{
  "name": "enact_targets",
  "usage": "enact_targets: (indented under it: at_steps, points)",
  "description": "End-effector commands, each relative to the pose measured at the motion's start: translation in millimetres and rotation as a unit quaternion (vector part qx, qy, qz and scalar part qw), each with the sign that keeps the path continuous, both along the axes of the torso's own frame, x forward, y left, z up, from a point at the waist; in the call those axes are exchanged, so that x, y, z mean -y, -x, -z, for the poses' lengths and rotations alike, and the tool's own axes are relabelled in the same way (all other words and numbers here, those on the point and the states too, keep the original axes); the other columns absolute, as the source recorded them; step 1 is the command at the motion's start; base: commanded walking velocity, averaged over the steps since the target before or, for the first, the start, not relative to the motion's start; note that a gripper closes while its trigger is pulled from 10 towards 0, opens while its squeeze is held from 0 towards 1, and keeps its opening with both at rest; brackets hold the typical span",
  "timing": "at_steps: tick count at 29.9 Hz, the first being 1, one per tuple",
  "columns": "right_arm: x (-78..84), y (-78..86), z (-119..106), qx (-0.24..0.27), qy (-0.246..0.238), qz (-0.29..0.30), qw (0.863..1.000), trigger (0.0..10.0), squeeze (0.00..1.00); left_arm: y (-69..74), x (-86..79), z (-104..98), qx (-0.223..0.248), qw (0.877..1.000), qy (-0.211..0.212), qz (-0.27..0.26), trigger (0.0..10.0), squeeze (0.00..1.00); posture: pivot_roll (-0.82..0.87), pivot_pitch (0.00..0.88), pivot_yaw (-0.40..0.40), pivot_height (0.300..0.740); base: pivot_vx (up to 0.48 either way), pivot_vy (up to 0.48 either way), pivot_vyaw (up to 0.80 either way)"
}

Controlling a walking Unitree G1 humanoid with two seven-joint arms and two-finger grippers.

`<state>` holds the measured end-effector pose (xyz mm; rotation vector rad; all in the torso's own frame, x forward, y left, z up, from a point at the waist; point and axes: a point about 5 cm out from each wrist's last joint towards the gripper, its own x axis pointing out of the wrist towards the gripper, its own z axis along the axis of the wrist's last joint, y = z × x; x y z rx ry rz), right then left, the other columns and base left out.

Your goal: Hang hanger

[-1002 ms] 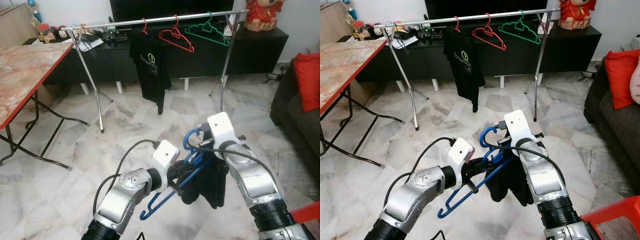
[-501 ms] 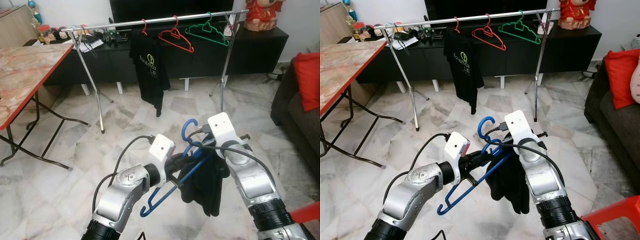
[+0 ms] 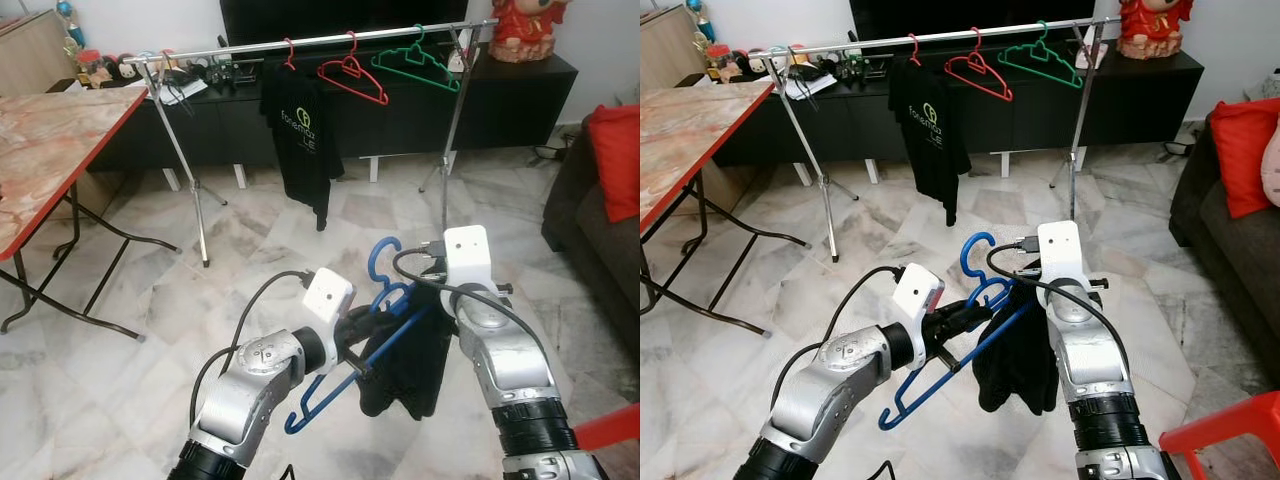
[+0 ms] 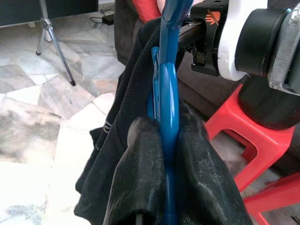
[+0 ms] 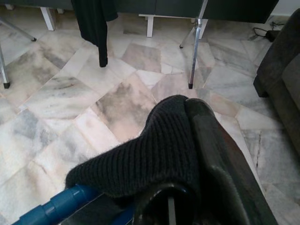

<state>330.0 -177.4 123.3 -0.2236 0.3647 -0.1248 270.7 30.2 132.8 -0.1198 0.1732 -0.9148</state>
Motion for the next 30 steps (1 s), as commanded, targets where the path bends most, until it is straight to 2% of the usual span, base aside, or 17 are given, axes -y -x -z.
enact_targets:
  at_steps: [1,7,12,18,22,23,24,26,30]
  points:
    - [8.5,9.9,27,-0.062,-0.008,0.027,0.998,10.0,0.0,-10.2,-7.8,-51,0.12,0.99,0.073,-0.032,10.0,0.0,-0.03,0.0,0.092,0.74,0.0,0.0,0.0]
    - [8.0,11.4,29,-0.07,-0.007,0.026,0.997,10.0,0.0,-15.3,-13.2,-56,0.133,0.985,0.083,-0.071,10.0,0.0,-0.03,0.0,0.092,0.74,0.0,0.0,0.0]
    - [10.5,13.7,32,-0.079,0.006,0.026,0.997,10.0,0.0,-22.8,-22.8,-64,0.146,0.975,0.11,-0.128,10.0,0.0,-0.03,0.0,0.092,0.74,0.0,0.0,0.0]
    - [14.5,11.8,25,-0.051,0.002,0.052,0.997,10.0,0.0,-31.6,-30.9,-57,0.13,0.972,0.086,-0.174,10.0,0.0,-0.03,0.0,0.091,0.74,0.0,0.0,0.0]
    - [17.1,9.4,19,-0.024,-0.02,0.076,0.997,10.0,0.0,-36.0,-34.6,-47,0.112,0.972,0.056,-0.198,10.0,0.0,-0.03,0.0,0.091,0.74,0.0,0.0,0.0]
    - [17.1,9.4,19,-0.024,-0.02,0.076,0.997,10.0,0.0,-36.0,-34.6,-47,0.112,0.972,0.056,-0.198,10.0,0.0,-0.03,0.0,0.091,0.74,0.0,0.0,0.0]
    - [18.0,8.2,15,-0.008,-0.052,0.1,0.994,10.0,0.0,-37.9,-37.3,-43,0.097,0.97,0.059,-0.213,10.0,0.0,-0.03,0.0,0.091,0.74,0.0,0.0,0.0]
    - [18.2,7.3,13,0.005,-0.084,0.118,0.989,10.0,0.0,-39.2,-38.9,-42,0.086,0.968,0.07,-0.223,10.0,0.0,-0.03,0.0,0.09,0.74,0.0,0.0,0.0]
    - [15.3,7.3,11,0.01,-0.117,0.129,0.985,10.0,0.0,-41.0,-39.6,-39,0.07,0.968,0.076,-0.229,10.0,0.0,-0.03,0.0,0.09,0.74,0.0,0.0,0.0]
